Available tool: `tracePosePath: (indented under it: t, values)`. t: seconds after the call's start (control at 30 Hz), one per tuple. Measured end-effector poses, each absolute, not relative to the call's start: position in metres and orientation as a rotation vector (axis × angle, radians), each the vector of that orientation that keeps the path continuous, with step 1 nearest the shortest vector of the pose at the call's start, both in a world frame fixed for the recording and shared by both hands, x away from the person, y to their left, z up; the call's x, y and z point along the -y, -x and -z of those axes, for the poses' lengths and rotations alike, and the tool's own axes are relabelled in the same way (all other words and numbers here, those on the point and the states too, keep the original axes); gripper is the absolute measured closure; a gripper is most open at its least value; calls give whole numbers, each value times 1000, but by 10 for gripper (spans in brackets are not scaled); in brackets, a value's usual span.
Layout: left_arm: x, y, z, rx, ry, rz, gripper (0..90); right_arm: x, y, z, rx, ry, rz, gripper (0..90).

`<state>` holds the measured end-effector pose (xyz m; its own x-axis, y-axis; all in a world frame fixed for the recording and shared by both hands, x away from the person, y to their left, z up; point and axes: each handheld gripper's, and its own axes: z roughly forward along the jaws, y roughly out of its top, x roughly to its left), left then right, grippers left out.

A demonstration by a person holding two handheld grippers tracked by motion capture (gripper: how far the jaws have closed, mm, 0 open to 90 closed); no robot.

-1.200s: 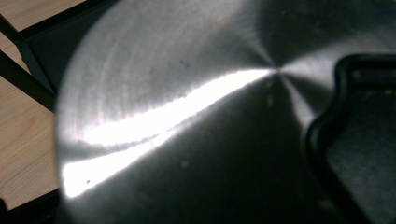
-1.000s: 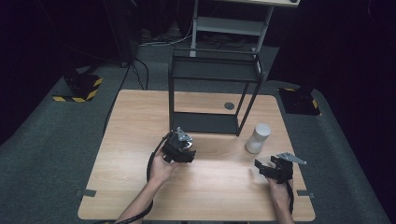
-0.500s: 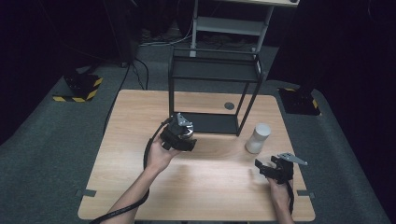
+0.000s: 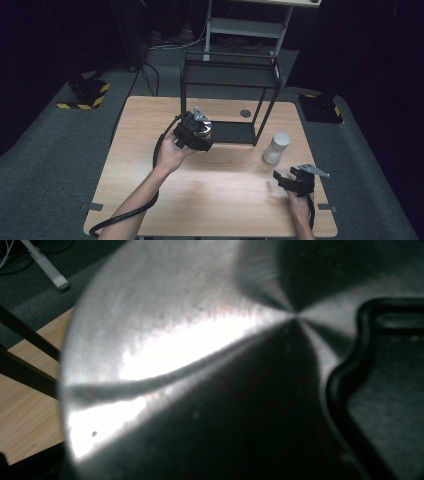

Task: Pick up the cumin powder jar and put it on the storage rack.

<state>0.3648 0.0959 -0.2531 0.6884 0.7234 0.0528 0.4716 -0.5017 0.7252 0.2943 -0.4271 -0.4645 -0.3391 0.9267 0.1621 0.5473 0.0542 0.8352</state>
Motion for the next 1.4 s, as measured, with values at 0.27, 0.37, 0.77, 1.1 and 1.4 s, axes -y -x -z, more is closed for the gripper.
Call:
tracePosePath:
  t: [0.27,0.37,0.77,1.1,1.4]
  values:
    - [-101,-367,226,-873,-2172,-446,313,427,-294,465,-1918,-1473,-1207,137]
    - [-101,-371,215,-873,-2176,-442,313,428,-295,465,-1918,-1476,-1210,137]
    - [-97,-383,176,-883,-2167,-447,313,427,-295,465,-1928,-1461,-1209,137]
    - [-95,-394,153,-920,-2123,-457,313,428,-294,465,-1925,-1461,-1218,137]
    - [-89,-403,138,-943,-2090,-475,313,428,-294,465,-1925,-1463,-1222,137]
